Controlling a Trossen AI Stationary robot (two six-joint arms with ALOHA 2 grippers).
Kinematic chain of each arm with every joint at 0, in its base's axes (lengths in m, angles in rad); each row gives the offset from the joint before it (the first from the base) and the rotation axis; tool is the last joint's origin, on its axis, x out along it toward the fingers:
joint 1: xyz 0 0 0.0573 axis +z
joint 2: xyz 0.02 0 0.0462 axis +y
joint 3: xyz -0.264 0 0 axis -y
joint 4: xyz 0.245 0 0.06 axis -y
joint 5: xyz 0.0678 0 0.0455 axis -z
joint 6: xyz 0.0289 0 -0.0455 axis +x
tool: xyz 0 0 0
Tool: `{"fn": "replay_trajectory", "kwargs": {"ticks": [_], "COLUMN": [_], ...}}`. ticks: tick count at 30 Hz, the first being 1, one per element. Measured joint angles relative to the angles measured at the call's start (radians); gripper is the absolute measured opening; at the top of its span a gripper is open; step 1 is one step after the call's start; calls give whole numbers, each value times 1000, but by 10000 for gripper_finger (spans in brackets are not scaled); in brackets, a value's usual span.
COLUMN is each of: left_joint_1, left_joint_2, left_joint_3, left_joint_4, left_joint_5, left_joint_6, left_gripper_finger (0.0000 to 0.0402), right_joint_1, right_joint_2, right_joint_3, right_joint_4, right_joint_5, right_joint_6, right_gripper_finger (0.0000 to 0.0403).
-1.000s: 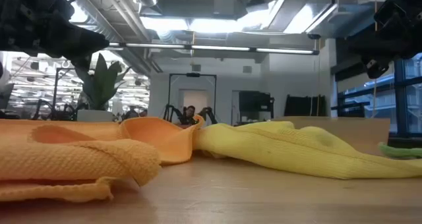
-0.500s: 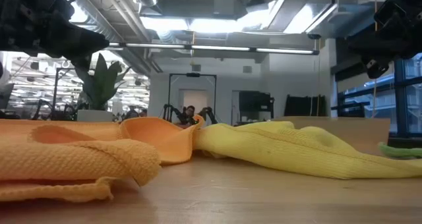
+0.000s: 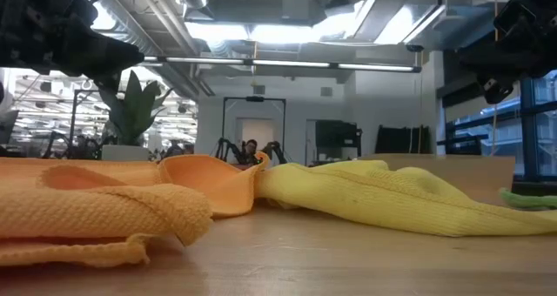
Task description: Roll microfiber towels into tight, uniform cylinder then place into a basket
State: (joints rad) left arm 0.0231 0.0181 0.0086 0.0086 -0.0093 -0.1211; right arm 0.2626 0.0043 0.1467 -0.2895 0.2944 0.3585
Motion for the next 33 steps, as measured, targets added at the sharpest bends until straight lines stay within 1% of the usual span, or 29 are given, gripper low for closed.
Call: {"fn": "replay_trajectory", "kwargs": {"ticks": [4, 7, 8, 11, 13, 18, 22, 24, 27, 33], "left_joint_1": [0, 0, 0, -18, -37, -82, -113, -126, -144, -191], "left_joint_2": [0, 0, 0, 3, 16, 27, 64, 92, 154, 338], "left_joint_3": [0, 0, 0, 0, 0, 10, 46, 87, 170, 353], "left_joint_4": [23, 119, 170, 322, 351, 339, 305, 267, 149, -19], "left_joint_5": [-5, -5, 14, 147, 164, 21, -3, -19, -48, -57], "left_joint_6": [-9, -5, 17, 101, 103, 73, 79, 79, 68, 53], "left_gripper_finger": [65, 65, 65, 65, 65, 65, 65, 65, 65, 65], "right_joint_1": [0, 0, 0, 0, 0, 0, 0, 0, 0, 0], "right_joint_2": [0, 0, 0, 0, 0, 0, 0, 0, 0, 0], "right_joint_3": [0, 0, 0, 0, 0, 0, 0, 0, 0, 0], "right_joint_4": [0, 0, 0, 0, 0, 0, 0, 0, 0, 12], "right_joint_5": [0, 0, 0, 0, 0, 0, 0, 0, 0, 0], "right_joint_6": [0, 0, 0, 0, 0, 0, 0, 0, 0, 0], "right_gripper_finger": [30, 30, 30, 30, 30, 30, 30, 30, 30, 30]}}
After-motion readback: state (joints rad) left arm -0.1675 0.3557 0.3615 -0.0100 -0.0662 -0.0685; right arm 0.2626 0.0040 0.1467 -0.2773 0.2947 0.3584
